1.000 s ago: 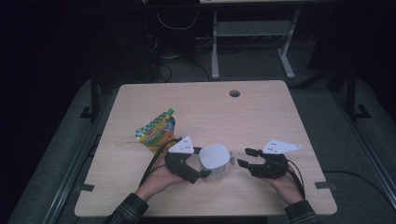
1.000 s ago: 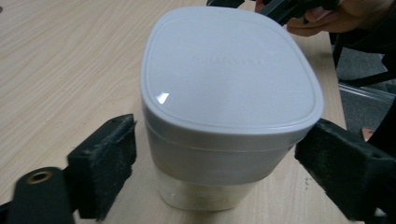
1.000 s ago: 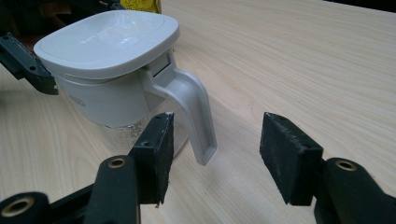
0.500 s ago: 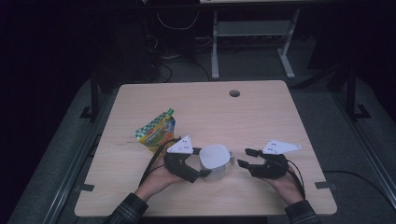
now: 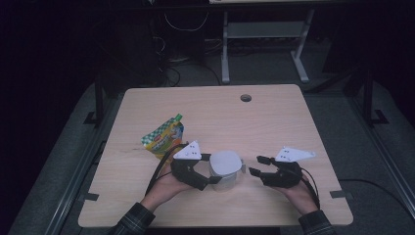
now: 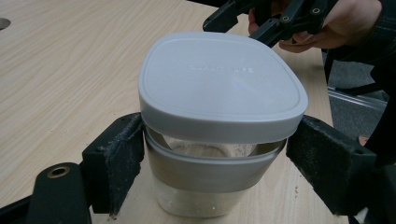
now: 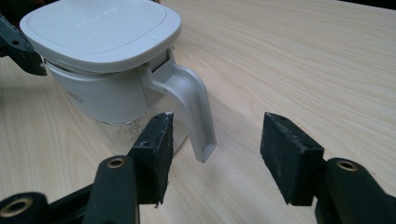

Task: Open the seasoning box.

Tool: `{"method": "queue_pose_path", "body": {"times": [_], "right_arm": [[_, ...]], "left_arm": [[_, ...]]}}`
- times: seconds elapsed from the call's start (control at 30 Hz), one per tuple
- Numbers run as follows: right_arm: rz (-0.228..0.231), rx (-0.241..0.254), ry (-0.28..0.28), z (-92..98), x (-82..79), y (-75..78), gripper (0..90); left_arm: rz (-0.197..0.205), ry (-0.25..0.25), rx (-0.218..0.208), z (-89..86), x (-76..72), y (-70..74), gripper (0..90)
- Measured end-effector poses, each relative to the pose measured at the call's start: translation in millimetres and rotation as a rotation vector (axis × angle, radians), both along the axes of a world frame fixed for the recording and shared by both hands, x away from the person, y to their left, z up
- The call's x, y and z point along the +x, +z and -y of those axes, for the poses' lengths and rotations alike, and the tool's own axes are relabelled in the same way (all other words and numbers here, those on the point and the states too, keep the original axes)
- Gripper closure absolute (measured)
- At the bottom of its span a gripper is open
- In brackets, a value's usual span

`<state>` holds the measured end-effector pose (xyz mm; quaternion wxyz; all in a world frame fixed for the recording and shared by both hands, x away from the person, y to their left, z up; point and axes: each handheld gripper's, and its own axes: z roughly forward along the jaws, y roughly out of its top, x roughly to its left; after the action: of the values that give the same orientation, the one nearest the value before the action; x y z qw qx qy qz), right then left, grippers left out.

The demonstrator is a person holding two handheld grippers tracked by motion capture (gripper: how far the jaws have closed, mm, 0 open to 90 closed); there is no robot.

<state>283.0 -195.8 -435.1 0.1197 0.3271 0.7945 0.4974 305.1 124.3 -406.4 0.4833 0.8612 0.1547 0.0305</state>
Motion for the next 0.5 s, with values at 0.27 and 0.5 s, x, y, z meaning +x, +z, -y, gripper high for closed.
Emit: {"method": "queue_pose_path", "body": {"times": [0.27,0.5], "right_arm": [[-0.002,0.000,0.000,0.0,-0.2,-0.3,43.3],[-0.002,0.001,0.000,0.2,-0.2,-0.8,42.9]], "left_arm": [[0.004,0.011,-0.022,0.9,-0.4,5.2,19.5],[0.001,0.026,-0.052,2.0,2.0,11.4,25.2]]}}
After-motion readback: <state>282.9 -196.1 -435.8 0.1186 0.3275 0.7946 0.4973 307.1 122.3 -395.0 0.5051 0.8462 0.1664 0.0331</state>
